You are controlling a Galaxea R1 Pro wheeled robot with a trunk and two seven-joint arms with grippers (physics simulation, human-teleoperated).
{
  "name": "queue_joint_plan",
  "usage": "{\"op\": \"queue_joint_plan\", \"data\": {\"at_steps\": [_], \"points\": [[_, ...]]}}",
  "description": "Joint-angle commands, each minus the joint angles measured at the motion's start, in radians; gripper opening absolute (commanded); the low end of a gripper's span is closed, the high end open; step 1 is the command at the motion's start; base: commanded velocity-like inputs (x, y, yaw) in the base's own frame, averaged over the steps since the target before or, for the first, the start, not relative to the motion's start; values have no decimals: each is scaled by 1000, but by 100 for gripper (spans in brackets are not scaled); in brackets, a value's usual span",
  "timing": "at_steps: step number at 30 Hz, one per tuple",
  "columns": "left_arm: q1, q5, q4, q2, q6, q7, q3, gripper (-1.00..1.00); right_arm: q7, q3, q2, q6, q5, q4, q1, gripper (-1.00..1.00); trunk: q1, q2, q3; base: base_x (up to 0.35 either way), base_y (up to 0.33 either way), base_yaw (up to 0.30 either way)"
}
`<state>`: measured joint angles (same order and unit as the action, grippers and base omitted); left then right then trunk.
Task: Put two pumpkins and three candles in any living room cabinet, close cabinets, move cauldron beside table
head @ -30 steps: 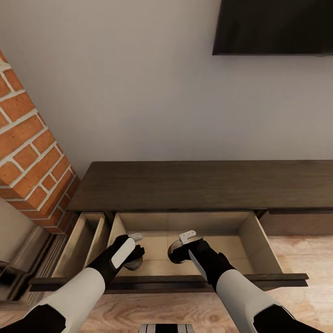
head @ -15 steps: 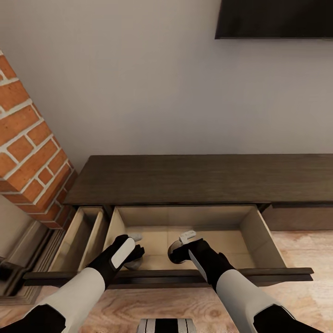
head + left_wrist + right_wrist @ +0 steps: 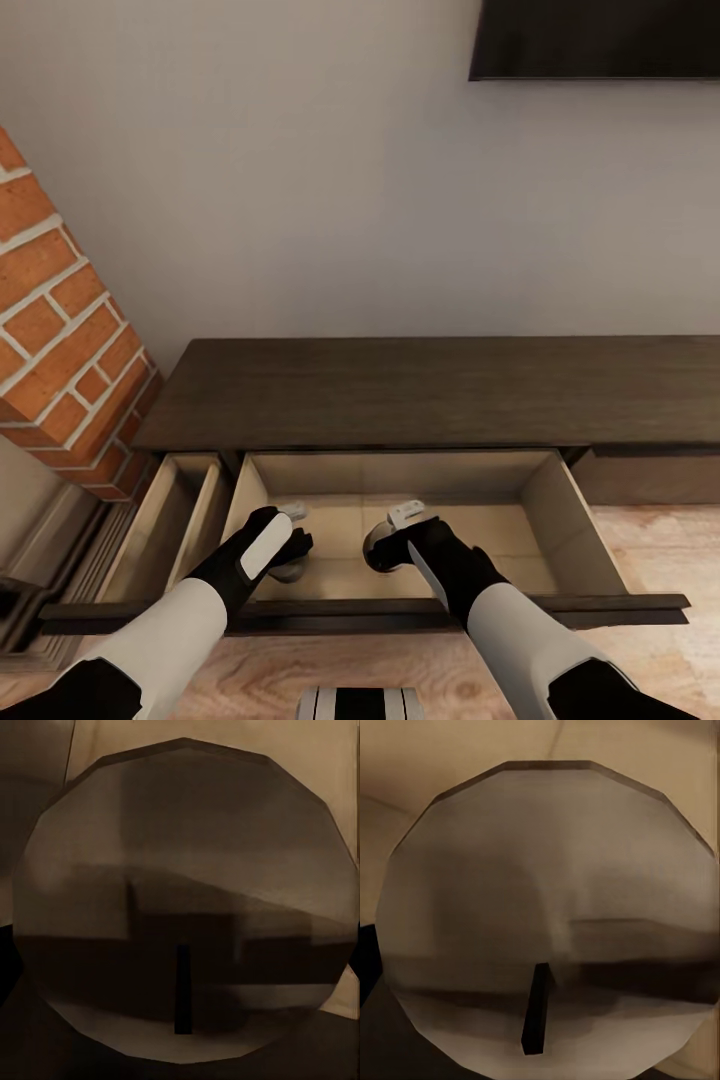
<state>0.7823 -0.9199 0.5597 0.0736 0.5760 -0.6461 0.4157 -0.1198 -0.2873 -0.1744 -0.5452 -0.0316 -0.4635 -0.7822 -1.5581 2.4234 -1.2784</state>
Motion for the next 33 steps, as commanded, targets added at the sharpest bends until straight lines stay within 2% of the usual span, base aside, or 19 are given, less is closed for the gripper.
{"op": "queue_joint_plan", "data": {"at_steps": [1, 12, 14, 16, 19, 31, 33], "points": [[0, -1, 0, 0, 0, 0, 1, -100, 1, 0, 0, 0, 4, 1, 0, -100, 0, 0, 0, 96, 0, 0], [0, -1, -2, 2, -7, 1, 5, -100, 5, 0, 0, 7, 8, 87, 1, -100, 0, 0, 0, 10, 0, 0], [0, -2, -3, 2, -14, 1, 4, -100, 13, 0, 0, 8, 31, 96, 1, -100, 0, 0, 0, 0, 0, 0], [0, -2, -3, 2, -17, 2, 3, -100, 31, 0, 0, 9, 87, 101, 1, -100, 0, 0, 0, 0, 0, 0], [0, -2, -3, 2, -19, 1, 3, -100, 55, 0, 0, 11, 120, 102, 1, -100, 0, 0, 0, 0, 0, 0], [0, 0, -25, 5, -21, 2, 7, -100, 62, -1, 0, 11, 128, 100, 1, -100, 0, 0, 0, 0, 0, 0], [0, -1, -56, 7, -22, 2, 27, -100, 62, -1, 0, 11, 128, 100, 1, -100, 0, 0, 0, 0, 0, 0]]}}
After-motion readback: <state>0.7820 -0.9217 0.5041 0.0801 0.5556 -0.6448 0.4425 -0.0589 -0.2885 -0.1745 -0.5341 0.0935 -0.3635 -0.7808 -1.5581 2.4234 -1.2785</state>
